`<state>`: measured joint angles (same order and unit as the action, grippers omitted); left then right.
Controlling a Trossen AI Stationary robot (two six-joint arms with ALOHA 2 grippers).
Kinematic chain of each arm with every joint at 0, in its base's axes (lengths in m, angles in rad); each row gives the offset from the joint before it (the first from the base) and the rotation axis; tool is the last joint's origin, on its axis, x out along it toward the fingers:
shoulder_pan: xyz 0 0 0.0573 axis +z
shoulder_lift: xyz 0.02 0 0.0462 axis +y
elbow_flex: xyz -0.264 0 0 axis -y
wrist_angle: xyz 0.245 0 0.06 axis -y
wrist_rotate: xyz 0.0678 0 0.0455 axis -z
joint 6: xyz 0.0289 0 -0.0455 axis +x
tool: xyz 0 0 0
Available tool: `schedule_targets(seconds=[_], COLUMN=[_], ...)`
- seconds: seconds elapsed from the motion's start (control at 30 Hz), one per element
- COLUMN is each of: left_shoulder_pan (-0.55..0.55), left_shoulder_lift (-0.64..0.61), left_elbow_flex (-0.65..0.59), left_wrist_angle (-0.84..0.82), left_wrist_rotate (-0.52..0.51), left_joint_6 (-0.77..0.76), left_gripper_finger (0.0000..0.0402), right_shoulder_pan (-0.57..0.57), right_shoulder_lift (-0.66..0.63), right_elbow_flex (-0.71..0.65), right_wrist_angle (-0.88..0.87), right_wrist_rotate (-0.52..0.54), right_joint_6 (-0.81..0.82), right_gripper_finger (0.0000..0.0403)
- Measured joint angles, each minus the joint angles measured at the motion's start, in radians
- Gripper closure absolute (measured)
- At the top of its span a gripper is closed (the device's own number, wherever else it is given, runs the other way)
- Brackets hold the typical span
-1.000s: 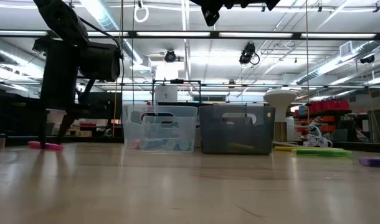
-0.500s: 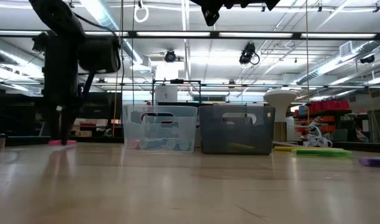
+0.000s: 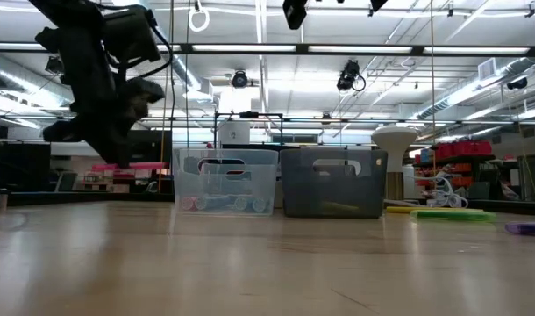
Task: Pick & Place Markers
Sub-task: Put the left pink marker pen into the black bin
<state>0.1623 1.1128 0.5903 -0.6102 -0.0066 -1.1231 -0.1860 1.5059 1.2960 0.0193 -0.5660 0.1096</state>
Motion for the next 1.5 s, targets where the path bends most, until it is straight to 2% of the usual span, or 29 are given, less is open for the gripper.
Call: schedule_targets(seconds=[0.37, 0.6, 0.73, 0.87, 0.97, 1.23, 1.5], left_shoulder_pan=[0.085, 0.103, 0.107, 0.106, 0.107, 0.107, 0.100], left_shoulder_lift=[-0.079, -0.080, -0.080, -0.080, -0.080, -0.080, -0.080], left_elbow_flex=[0.039, 0.182, 0.275, 0.368, 0.426, 0.538, 0.544], left_wrist_angle=[0.049, 0.060, 0.058, 0.060, 0.075, 0.179, 0.386], left_wrist_rotate=[0.201, 0.256, 0.275, 0.289, 0.282, 0.278, 0.292], left_joint_6=[0.546, 0.889, 1.004, 1.083, 1.091, 1.084, 1.007], left_gripper_finger=[0.0377, 0.0377, 0.0377, 0.0377, 0.0377, 0.0377, 0.0377], right_shoulder_pan=[0.017, 0.041, 0.063, 0.094, 0.110, 0.136, 0.136], right_shoulder_lift=[-0.001, -0.001, -0.001, -0.001, -0.001, -0.001, -0.001], right_elbow_flex=[0.000, 0.000, 0.000, 0.000, 0.000, 0.000, 0.000], right_wrist_angle=[0.185, 0.170, 0.166, 0.179, 0.197, 0.220, 0.231], right_wrist_rotate=[0.010, 0.127, 0.202, 0.326, 0.374, 0.404, 0.466], right_joint_6=[0.095, 0.121, 0.145, 0.139, 0.090, 0.024, 0.039], right_gripper_finger=[0.0289, 0.0289, 0.0289, 0.0289, 0.0289, 0.0289, 0.0289])
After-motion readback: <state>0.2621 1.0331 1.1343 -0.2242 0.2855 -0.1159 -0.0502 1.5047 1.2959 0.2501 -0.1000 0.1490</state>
